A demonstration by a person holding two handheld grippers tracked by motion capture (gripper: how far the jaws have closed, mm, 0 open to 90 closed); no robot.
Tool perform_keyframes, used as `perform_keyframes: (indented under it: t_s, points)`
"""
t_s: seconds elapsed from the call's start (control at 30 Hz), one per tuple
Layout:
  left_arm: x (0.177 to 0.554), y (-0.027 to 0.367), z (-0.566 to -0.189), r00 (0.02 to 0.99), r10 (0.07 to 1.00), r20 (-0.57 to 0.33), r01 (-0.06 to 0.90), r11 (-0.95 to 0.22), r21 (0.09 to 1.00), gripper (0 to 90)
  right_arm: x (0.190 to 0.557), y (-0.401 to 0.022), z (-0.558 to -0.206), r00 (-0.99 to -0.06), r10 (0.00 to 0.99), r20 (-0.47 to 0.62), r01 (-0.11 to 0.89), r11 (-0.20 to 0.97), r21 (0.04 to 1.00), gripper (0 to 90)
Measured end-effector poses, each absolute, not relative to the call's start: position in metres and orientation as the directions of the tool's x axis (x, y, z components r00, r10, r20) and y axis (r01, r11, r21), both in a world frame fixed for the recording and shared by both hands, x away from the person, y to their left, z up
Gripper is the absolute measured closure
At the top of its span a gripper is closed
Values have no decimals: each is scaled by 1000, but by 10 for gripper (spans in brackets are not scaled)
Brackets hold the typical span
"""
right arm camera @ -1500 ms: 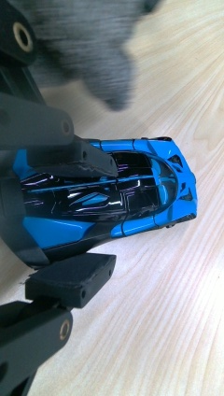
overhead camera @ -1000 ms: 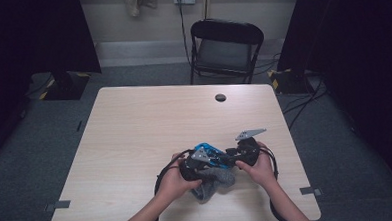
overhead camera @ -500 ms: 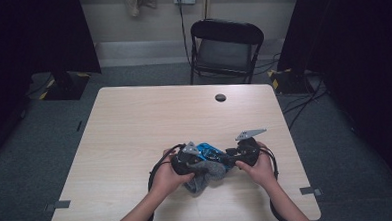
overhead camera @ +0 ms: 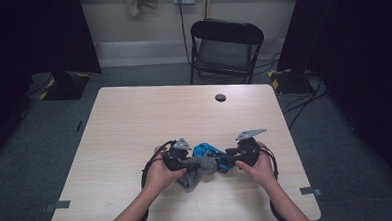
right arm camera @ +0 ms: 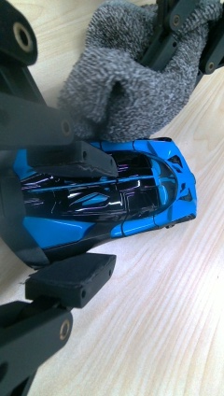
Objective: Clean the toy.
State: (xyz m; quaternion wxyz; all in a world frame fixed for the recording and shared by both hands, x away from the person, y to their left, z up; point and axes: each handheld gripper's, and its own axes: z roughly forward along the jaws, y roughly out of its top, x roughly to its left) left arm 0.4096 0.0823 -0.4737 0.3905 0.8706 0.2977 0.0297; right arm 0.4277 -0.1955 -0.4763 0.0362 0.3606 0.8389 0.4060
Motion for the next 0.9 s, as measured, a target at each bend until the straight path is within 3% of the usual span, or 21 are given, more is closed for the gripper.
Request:
perform_keyframes:
  t_s: [0.9]
  points:
    - [423, 106, -471, 773, 606, -188, 541, -474, 695, 696, 428, -196, -477, -739, 633, 232, 574, 409, 710, 513]
